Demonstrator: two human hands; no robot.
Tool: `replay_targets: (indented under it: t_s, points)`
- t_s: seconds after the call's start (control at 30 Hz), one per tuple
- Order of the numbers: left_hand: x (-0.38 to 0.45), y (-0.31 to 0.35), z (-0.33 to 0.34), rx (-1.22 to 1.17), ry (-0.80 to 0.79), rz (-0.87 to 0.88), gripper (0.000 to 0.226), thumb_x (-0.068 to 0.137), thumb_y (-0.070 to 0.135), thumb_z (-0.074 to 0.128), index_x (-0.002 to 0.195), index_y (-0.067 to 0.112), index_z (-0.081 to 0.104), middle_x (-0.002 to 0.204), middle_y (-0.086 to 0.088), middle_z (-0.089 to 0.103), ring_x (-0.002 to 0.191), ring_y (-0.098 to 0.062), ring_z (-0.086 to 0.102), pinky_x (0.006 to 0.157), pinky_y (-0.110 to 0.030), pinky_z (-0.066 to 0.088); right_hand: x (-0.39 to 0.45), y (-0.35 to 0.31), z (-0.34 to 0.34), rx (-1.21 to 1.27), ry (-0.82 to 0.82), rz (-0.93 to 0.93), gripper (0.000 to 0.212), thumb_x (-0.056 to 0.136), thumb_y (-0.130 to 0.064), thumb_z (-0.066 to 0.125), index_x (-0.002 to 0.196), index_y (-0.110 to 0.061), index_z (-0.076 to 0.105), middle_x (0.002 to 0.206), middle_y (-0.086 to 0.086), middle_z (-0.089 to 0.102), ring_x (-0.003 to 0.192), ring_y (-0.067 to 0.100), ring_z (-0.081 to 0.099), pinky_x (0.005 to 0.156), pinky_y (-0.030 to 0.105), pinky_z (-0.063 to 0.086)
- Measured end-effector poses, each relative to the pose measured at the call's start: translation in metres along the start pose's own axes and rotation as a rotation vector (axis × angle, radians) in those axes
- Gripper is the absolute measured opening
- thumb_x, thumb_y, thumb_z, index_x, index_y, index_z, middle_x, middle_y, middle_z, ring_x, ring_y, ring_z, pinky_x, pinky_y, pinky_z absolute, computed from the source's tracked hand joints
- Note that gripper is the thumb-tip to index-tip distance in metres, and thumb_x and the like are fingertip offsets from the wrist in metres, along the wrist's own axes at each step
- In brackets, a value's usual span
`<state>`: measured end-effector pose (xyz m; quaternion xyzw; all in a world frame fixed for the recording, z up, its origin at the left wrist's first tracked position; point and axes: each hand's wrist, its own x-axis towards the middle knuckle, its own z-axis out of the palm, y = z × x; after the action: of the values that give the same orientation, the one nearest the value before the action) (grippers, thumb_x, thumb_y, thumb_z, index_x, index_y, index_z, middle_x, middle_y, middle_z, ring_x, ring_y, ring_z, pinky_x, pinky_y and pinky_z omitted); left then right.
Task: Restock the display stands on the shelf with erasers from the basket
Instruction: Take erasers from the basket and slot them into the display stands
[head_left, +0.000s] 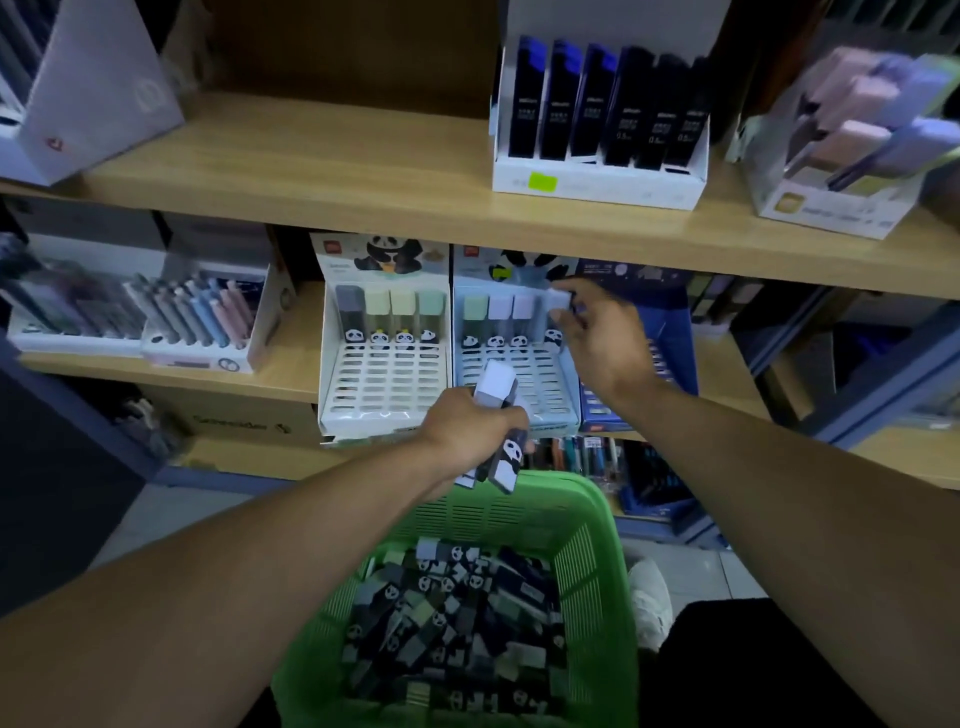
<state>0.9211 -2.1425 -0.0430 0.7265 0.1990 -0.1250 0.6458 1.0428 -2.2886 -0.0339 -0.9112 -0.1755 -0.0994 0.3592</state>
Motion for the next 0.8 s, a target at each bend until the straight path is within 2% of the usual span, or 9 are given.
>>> replay_targets:
  t_s: [0.1,0.23,0.3,0.37,0.43,0.53,0.67,0.8]
  points:
    - [0.003,-0.002,0.004,0.001,-0.022,-0.020,0.026,0.087,0.012,0.070,0.109,-0.001,0.065,0.087,-0.018,0.076,0.061,-0.023,0.063,0.063,-0.041,0.059,0.003,0.003,0.001,-0.009,-0.003,-0.045,0.021,0.100,-0.017,0.057,0.119,-0.021,0.065,0.112,0.003,0.069,0.096,0.019,0.062,0.077,0.035,0.053]
    - [0.013,-0.003,-0.001,-0.022,0.007,-0.046,0.028,0.086,0.011,0.071,0.111,0.003,0.063,0.087,-0.018,0.076,0.059,-0.021,0.066,0.066,-0.041,0.060,0.005,0.006,0.003,-0.049,-0.033,-0.084,0.016,0.100,-0.012,0.055,0.111,-0.017,0.065,0.109,0.006,0.067,0.090,0.020,0.059,0.075,0.037,0.051]
    - [0.018,-0.005,-0.007,-0.030,0.038,-0.063,0.024,0.086,0.013,0.072,0.107,0.006,0.064,0.087,-0.015,0.077,0.075,-0.027,0.072,0.077,-0.046,0.062,0.003,0.007,0.002,-0.059,-0.053,-0.099,0.012,0.100,-0.013,0.056,0.108,-0.016,0.064,0.104,0.005,0.067,0.088,0.021,0.059,0.074,0.040,0.052]
    - [0.020,-0.006,-0.013,-0.009,0.049,-0.064,0.012,0.086,0.015,0.070,0.096,0.010,0.066,0.085,-0.011,0.077,0.094,-0.030,0.072,0.091,-0.051,0.057,0.003,0.008,0.001,-0.058,-0.075,-0.097,0.010,0.100,-0.016,0.057,0.107,-0.015,0.064,0.100,0.004,0.067,0.087,0.022,0.060,0.074,0.042,0.052]
    - [0.019,-0.005,-0.014,-0.009,0.034,-0.067,0.012,0.087,0.016,0.070,0.097,0.011,0.065,0.083,-0.011,0.077,0.089,-0.027,0.070,0.094,-0.052,0.055,0.004,0.008,-0.001,-0.036,-0.098,-0.086,0.010,0.101,-0.017,0.057,0.108,-0.016,0.064,0.098,0.001,0.067,0.087,0.021,0.060,0.074,0.042,0.052]
    - [0.018,-0.003,-0.013,-0.006,0.019,-0.067,0.021,0.088,0.016,0.069,0.106,0.009,0.063,0.084,-0.012,0.077,0.077,-0.023,0.065,0.089,-0.049,0.056,0.003,0.008,-0.006,-0.011,-0.138,-0.070,0.011,0.101,-0.018,0.057,0.110,-0.019,0.064,0.096,-0.002,0.066,0.088,0.020,0.061,0.076,0.043,0.053]
    - [0.018,-0.004,-0.014,-0.020,0.019,-0.060,0.014,0.088,0.016,0.070,0.100,0.013,0.063,0.083,-0.011,0.077,0.079,-0.022,0.067,0.091,-0.048,0.054,0.001,0.007,-0.010,-0.009,-0.155,-0.066,0.012,0.102,-0.020,0.055,0.112,-0.021,0.062,0.099,0.004,0.067,0.090,0.025,0.064,0.078,0.048,0.054]
    - [0.017,-0.003,-0.017,-0.035,0.019,-0.067,0.018,0.088,0.014,0.070,0.105,0.010,0.063,0.084,-0.012,0.077,0.070,-0.021,0.068,0.078,-0.040,0.057,0.000,0.004,-0.012,-0.026,-0.177,-0.076,0.015,0.103,-0.021,0.054,0.115,-0.018,0.062,0.102,0.003,0.066,0.091,0.024,0.063,0.080,0.047,0.053]
